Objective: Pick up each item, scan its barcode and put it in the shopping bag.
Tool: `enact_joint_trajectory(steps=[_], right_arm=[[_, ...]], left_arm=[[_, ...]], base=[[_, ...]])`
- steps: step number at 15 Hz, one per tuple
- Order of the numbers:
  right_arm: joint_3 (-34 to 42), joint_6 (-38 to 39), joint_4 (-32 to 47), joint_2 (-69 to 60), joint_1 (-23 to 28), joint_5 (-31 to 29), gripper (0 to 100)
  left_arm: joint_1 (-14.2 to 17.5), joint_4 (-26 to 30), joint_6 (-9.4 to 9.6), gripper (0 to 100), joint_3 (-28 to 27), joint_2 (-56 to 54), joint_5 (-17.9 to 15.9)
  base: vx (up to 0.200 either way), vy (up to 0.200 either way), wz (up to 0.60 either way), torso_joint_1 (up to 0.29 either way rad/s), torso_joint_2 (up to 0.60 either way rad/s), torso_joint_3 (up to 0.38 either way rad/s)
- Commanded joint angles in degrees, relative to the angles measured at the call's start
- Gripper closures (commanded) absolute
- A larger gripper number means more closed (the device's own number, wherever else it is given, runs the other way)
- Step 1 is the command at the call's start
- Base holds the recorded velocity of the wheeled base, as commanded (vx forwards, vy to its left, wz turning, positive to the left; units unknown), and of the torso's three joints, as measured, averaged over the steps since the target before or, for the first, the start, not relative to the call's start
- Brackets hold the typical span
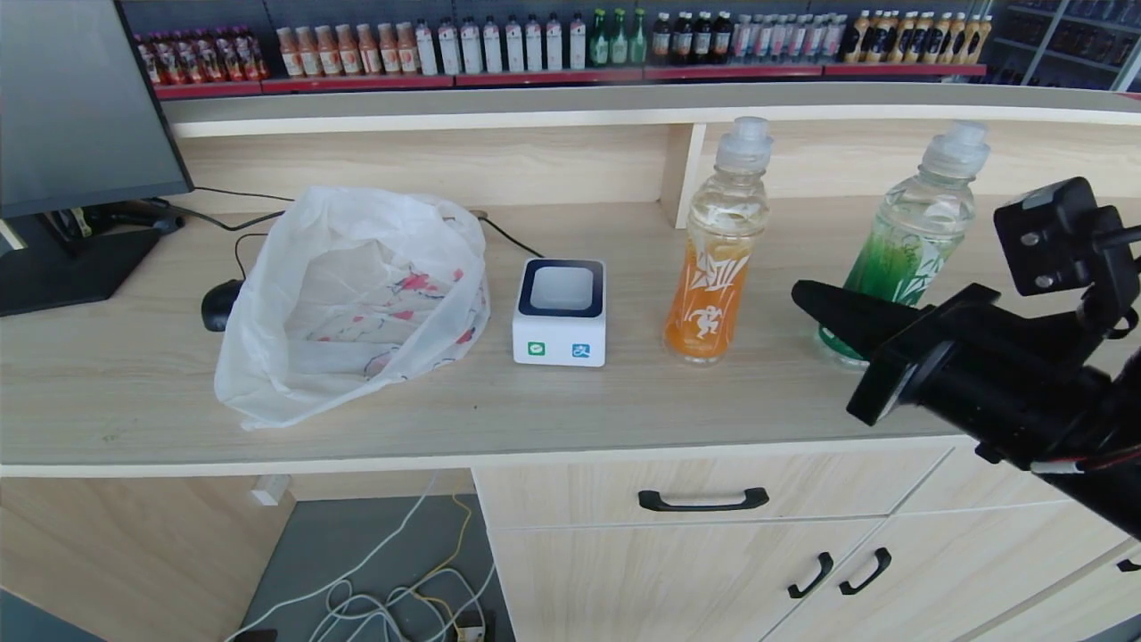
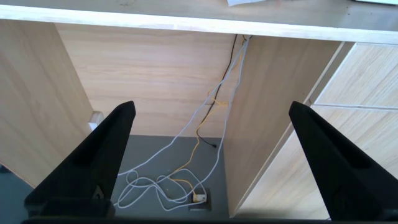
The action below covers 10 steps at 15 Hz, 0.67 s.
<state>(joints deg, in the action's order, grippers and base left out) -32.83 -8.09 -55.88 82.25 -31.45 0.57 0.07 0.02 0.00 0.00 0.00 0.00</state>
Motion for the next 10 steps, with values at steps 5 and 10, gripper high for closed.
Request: enact_joint_trajectory(steps=[5, 10], right_arm=[[-5.05, 0.27, -0.10, 6.87, -1.86, -0.57, 100], [-9.97, 3.61, -2.39, 11.44, -1.86, -3.91, 0]], left_arm=[[0.01, -0.02, 0.00, 0, 0.00, 0.00, 0.00], [0.01, -0.02, 0.00, 0, 0.00, 0.00, 0.00]], base=[[0.000, 0.000, 0.00, 0.000, 0.00, 0.000], [0.000, 0.000, 0.00, 0.000, 0.00, 0.000]])
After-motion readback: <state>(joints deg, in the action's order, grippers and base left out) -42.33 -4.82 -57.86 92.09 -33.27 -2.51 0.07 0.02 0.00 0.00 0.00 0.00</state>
